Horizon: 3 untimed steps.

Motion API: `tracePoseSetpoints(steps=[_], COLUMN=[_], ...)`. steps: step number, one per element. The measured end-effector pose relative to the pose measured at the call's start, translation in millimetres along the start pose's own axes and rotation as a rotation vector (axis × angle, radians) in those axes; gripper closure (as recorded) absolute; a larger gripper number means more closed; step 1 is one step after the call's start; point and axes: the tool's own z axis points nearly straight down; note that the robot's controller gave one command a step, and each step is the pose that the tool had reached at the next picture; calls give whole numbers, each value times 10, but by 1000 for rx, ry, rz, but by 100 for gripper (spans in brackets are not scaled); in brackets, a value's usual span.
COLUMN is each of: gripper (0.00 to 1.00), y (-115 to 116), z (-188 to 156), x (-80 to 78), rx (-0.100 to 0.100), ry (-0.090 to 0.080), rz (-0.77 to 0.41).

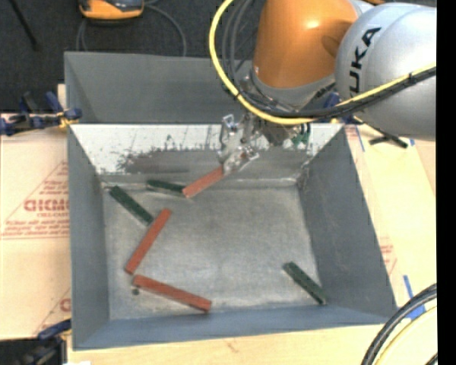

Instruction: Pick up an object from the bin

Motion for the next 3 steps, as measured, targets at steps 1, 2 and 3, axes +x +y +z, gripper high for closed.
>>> tracePoseSetpoints(steps=[1,2,3], gripper=[100,100,100], y=[-1,-80,-80], z=[0,1241,1240], x=[0,45,45], rx=[0,0,1], ry=[0,0,0], rz=[1,63,63])
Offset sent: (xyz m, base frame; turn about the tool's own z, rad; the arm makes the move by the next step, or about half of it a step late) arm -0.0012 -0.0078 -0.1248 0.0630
